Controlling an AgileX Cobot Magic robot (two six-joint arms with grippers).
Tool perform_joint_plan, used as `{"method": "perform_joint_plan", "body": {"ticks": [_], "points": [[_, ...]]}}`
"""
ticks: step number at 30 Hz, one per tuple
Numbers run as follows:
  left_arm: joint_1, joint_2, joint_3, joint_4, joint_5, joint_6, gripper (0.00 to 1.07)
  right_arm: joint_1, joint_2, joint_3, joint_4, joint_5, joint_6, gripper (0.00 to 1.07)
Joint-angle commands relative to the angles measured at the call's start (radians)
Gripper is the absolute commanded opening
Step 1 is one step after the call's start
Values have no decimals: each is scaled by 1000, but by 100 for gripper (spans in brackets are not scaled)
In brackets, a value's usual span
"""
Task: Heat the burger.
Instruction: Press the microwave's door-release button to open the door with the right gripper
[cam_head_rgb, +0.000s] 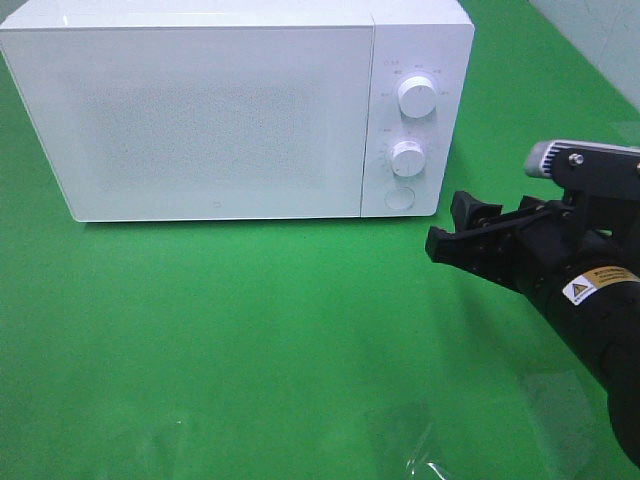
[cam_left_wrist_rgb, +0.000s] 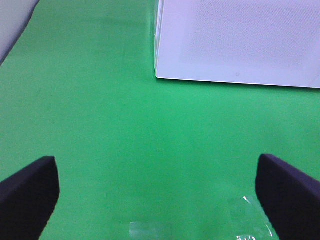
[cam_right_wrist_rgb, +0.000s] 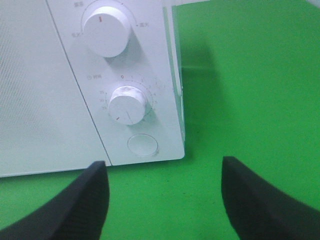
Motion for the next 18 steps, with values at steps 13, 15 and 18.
{"method": "perform_joint_plan", "body": {"ticks": [13, 15, 18], "points": [[2, -16, 2, -2, -9, 1, 100, 2, 0, -4, -49, -12, 1065, 11], [2, -16, 2, -2, -9, 1, 100, 2, 0, -4, -52, -10, 1103, 9], [2, -16, 2, -2, -9, 1, 100, 2, 0, -4, -56, 29, 1270, 0]]}}
